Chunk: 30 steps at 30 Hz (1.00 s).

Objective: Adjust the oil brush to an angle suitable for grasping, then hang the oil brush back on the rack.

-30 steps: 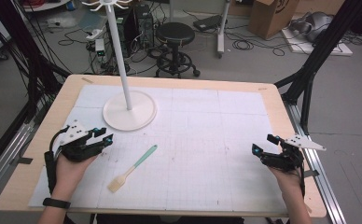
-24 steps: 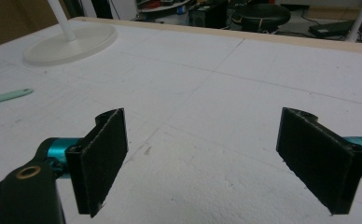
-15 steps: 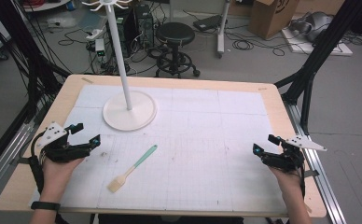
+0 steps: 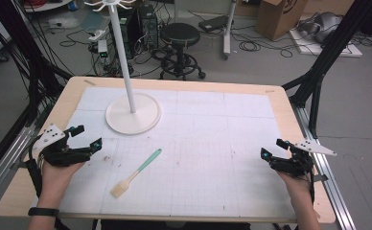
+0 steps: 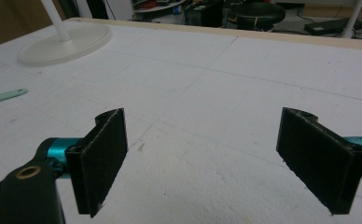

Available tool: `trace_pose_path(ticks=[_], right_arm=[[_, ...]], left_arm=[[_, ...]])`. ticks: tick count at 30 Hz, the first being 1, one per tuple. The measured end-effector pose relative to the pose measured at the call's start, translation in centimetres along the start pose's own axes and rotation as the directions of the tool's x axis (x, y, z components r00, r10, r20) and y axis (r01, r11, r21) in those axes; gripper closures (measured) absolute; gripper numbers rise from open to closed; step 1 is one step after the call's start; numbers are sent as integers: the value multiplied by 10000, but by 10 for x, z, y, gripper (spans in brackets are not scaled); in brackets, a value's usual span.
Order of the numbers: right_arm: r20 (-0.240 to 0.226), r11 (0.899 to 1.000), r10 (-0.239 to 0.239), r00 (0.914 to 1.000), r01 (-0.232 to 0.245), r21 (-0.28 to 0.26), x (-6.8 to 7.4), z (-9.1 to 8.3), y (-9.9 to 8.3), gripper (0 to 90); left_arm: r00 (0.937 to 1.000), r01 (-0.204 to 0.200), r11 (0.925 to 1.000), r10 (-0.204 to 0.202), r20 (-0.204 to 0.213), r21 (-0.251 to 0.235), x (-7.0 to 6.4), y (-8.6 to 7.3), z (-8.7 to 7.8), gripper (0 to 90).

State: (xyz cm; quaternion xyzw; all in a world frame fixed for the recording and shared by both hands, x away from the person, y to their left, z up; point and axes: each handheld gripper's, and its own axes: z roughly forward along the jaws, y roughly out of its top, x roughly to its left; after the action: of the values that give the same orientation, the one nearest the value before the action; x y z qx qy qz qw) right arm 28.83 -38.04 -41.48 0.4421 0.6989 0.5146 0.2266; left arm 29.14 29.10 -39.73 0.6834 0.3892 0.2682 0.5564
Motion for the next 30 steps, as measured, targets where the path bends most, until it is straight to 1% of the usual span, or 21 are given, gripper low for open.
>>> trace_pose_path(ticks=[5, 6, 7, 8, 11, 14, 15, 17, 18, 19, 20, 21, 22, 23, 24, 25, 26, 27, 28, 29, 30], right_arm=[[31, 10000, -29, 10000, 29, -26, 0, 0, 0, 154], [34, 10000, 39, 10000, -39, 9, 0, -1, 0, 154], [36, 10000, -51, 10000, 51, -22, -1, -2, -1, 154], [39, 10000, 34, 10000, -34, -41, 0, -2, 0, 155], [69, 9999, 56, 10000, -55, -103, 0, -4, 0, 155], [103, 9998, 124, 9999, -122, -138, 0, -5, 1, 154], [103, 9998, 124, 9999, -122, -138, 0, -5, 1, 154], [133, 9998, 103, 9999, -101, -166, -2, -5, 1, 155], [161, 9998, 146, 9998, -144, -126, -3, -6, 0, 154], [161, 9998, 146, 9998, -144, -126, -3, -6, 0, 154], [169, 9998, 144, 9998, -142, -144, -4, -7, 0, 154], [169, 9998, 144, 9998, -142, -144, -4, -7, 0, 154], [212, 9998, 134, 9997, -131, -167, -4, -8, 0, 155], [212, 9998, 134, 9997, -131, -167, -4, -8, 0, 155], [219, 9997, 137, 9997, -133, -196, -4, -9, 0, 155], [219, 9997, 137, 9997, -133, -196, -4, -9, 0, 155], [243, 9997, 95, 9997, -90, -218, -5, -10, 0, 155], [243, 9997, 95, 9997, -90, -218, -5, -10, 0, 155], [249, 9997, 98, 9996, -92, -221, -5, -10, 0, 155], [230, 9997, 133, 9996, -128, -210, -5, -10, 0, 155], [215, 9998, 156, 9996, -153, -148, -5, -9, 0, 155]], left_arm=[[10000, 51, 9999, -51, 32, 101, 1, 0, 1, 132], [9999, 94, 9999, -95, 74, 121, 0, 0, 2, 132], [9999, 99, 9998, -100, 116, 143, 0, 0, 3, 132], [9998, 116, 9999, -118, 182, 127, -1, 1, 3, 132], [9995, 168, 9998, -169, 251, 64, -3, 3, 4, 132], [9994, 35, 9999, -39, 358, 98, -6, 7, 3, 133], [9994, 35, 9999, -39, 358, 98, -6, 7, 3, 134], [9987, 80, 9999, -87, 496, 147, -8, 8, 3, 136], [9979, 136, 9996, -150, 625, 230, -11, 9, 3, 136], [9979, 136, 9996, -150, 625, 230, -11, 9, 3, 136], [9981, 23, 9994, -45, 622, 355, -16, 10, 6, 141], [9981, 23, 9994, -45, 622, 355, -16, 10, 6, 145], [9980, -148, 9989, 119, 625, 453, -22, 11, 9, 148], [9980, -148, 9989, 119, 625, 453, -22, 11, 9, 159], [9977, -182, 9988, 152, 665, 460, -28, 12, 12, 165], [9977, -182, 9988, 152, 665, 460, -28, 12, 12, 165], [9968, -186, 9985, 146, 791, 506, -33, 13, 15, 165], [9968, -186, 9985, 146, 791, 506, -33, 13, 15, 165], [9954, -318, 9976, 260, 923, 616, -41, 12, 18, 166], [9954, -318, 9976, 260, 923, 616, -41, 12, 18, 170], [9944, -299, 9961, 211, 1037, 833, -48, 10, 22, 174]])
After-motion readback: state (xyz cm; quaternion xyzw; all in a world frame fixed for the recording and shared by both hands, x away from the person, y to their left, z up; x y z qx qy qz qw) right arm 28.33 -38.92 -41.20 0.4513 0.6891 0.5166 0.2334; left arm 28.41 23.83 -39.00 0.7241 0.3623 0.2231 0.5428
